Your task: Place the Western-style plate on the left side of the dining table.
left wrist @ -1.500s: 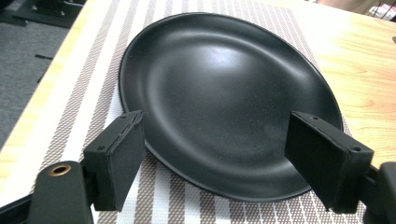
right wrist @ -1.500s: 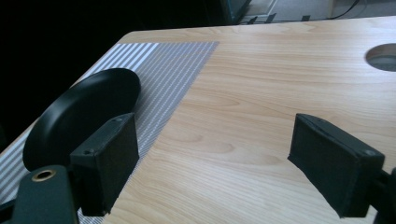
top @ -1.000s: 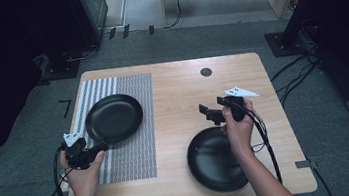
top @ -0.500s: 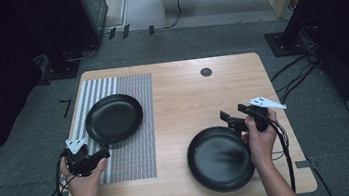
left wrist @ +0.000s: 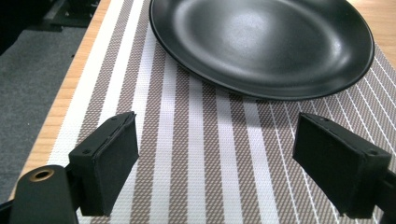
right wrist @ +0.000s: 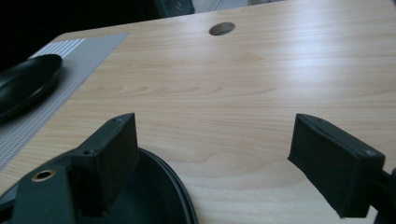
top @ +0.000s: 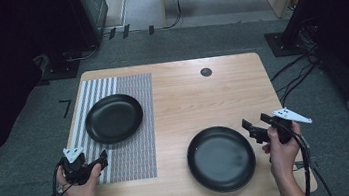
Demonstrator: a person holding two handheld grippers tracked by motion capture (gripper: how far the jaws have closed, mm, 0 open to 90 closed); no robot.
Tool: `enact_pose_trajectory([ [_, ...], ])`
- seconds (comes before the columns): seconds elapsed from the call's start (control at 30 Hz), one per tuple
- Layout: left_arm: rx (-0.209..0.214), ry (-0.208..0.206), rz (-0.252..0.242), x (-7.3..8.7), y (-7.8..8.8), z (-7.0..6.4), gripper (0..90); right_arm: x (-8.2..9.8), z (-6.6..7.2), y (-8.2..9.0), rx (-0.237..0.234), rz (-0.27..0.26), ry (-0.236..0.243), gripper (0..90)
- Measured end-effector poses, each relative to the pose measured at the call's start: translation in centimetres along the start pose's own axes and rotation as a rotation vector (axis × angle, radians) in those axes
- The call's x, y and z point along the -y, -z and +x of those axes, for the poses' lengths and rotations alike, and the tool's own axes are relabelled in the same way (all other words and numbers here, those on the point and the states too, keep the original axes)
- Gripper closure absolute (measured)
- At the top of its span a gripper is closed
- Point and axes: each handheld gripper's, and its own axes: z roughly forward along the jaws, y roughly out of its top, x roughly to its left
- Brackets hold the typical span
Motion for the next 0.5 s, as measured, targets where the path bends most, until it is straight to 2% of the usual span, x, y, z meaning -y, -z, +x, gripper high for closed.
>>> enact_pose_trajectory([
  [0.07,0.002,0.003,-0.003,0.3,0.2,0.4,14.0,0.3,-0.4,0.4,0.018,0.001,-0.001,15.0],
  [0.17,0.006,0.003,-0.01,0.7,0.6,1.0,14.0,0.8,-1.0,0.9,0.056,0.01,0.023,15.0],
  [0.3,0.008,0.007,-0.006,1.3,0.8,1.7,14.0,1.7,-1.8,1.2,0.068,0.031,0.013,15.0],
  [0.5,-0.03,-0.009,0.008,1.9,0.9,2.1,14.1,2.6,-3.2,1.8,0.113,0.047,0.016,15.1],
])
